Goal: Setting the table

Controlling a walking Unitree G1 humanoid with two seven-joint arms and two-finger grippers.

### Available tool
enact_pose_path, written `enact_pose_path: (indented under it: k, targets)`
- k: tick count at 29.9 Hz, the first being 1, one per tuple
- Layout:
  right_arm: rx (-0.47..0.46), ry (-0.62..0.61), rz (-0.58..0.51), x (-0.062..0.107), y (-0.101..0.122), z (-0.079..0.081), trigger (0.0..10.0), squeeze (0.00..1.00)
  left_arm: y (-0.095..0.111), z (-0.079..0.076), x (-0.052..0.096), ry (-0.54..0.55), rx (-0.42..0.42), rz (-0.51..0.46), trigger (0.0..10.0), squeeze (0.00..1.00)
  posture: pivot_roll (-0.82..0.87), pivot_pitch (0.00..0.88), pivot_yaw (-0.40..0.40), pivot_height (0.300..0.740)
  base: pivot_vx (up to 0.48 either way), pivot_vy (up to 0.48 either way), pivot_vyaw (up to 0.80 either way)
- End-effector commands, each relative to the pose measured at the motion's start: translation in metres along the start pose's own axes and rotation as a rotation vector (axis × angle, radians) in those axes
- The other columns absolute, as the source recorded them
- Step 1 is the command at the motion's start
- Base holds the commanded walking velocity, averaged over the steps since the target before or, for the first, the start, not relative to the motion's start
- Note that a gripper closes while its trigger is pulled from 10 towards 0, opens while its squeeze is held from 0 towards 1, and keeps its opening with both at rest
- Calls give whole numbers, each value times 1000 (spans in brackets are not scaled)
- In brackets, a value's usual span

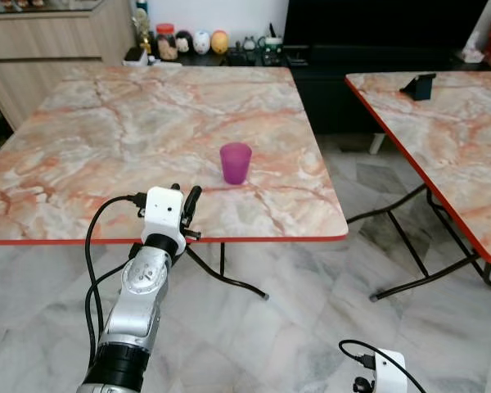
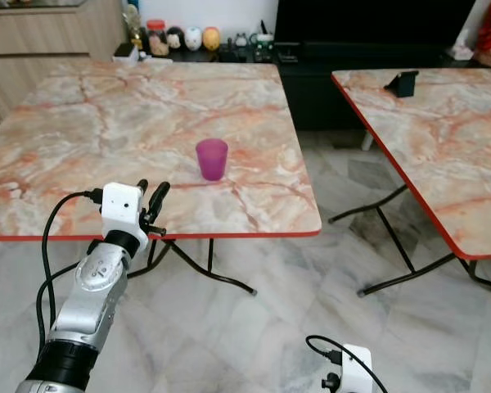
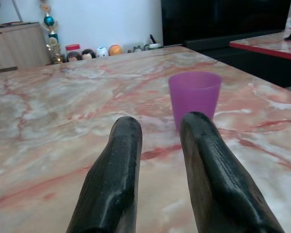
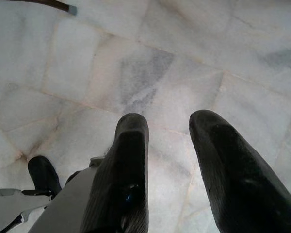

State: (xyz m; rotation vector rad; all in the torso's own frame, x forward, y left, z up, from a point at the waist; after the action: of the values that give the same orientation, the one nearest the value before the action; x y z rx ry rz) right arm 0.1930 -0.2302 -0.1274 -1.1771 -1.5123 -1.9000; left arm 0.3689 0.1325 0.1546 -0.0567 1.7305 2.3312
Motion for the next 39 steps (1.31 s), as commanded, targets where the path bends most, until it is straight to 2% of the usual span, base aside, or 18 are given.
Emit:
enact_pose_path:
  k: [1,10,17,39]
  targets:
    - [14,-1,-4,0,1,-1,10000,0,-2,1,-1,-4,2,13,10000,0,110,0,-32,715,0,0,0]
    - [34,-1,-6,0,1,0,10000,0,-1,0,-2,-7,6,10,10000,0,109,0,-29,715,0,0,0]
    - [27,-10,-19,0,3,-1,10000,0,-2,-1,-2,-8,6,14,10000,0,110,0,-32,711,0,0,-495]
    - [40,-15,-35,0,6,-3,10000,0,1,3,-2,17,16,1,10000,0,111,0,-36,707,268,0,0]
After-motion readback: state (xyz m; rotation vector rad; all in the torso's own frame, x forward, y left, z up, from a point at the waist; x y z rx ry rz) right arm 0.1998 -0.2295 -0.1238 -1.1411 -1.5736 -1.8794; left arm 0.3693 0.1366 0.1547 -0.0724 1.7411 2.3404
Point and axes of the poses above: a point about 5 cm out from each wrist's last joint towards the gripper, its own x axis pointing back from the gripper into the wrist, its own y axis along the axis of the wrist's last joint, z = x × y, the point moved 5 cm from there along -x, pointing out of the wrist towards the gripper, and after that the axes turned 9 degrees about -x, right-handed, at the moved point
